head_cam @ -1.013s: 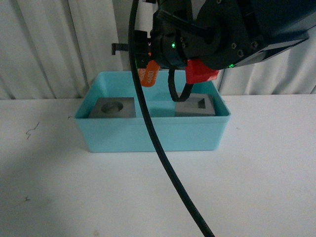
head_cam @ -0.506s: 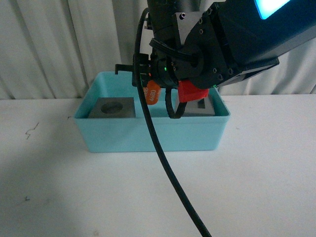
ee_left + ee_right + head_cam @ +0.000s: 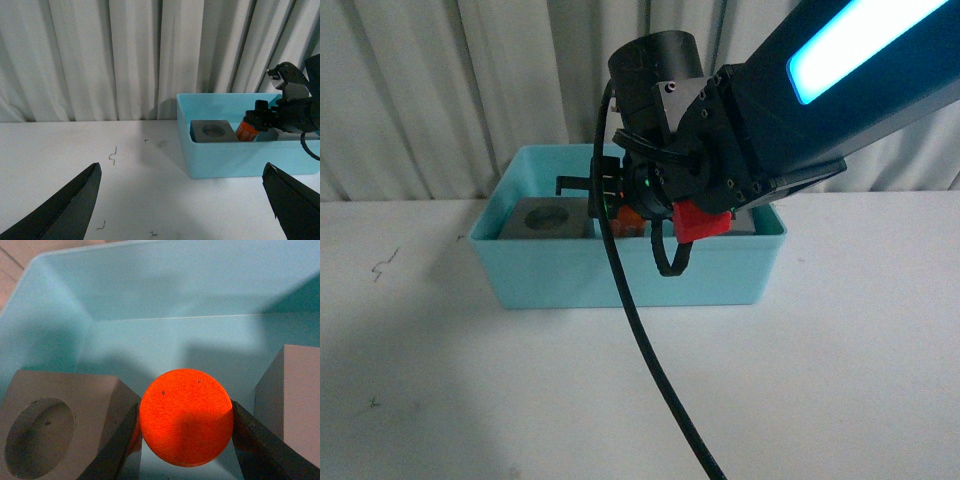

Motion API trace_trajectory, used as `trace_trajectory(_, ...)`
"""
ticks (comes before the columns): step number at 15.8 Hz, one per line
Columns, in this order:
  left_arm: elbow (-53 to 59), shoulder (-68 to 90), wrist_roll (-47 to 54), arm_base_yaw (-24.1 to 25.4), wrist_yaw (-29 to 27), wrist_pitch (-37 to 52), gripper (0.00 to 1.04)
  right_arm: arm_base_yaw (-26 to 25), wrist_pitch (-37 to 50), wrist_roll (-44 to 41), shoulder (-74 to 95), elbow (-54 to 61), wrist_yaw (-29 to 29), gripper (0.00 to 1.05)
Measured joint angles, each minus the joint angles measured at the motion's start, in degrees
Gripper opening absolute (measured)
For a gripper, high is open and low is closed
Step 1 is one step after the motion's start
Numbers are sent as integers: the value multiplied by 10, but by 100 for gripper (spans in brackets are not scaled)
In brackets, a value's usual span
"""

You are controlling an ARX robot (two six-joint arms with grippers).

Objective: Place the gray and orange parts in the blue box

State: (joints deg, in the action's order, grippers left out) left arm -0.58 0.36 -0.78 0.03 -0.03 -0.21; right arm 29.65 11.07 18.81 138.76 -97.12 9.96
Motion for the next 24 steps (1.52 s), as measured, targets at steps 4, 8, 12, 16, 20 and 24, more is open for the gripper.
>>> trace_trajectory(4,0,0,0,0,0,0,98,4,-19,-3,2,-11,-4,46)
trace_trajectory(8,0,0,0,0,0,0,98,4,-21,-7,8,-12,-9,88)
trace_trajectory(12,0,0,0,0,0,0,98,3,-1,-7,4,-2,-14,98)
trace_trajectory(16,0,0,0,0,0,0,98,-3,54,-40,-75,53,-12,98)
trace_trajectory(20,0,0,0,0,0,0,98,-52,130,-80,-344,295,7,98)
trace_trajectory(24,0,0,0,0,0,0,98,-30,-53,-2,-705,639,109,98)
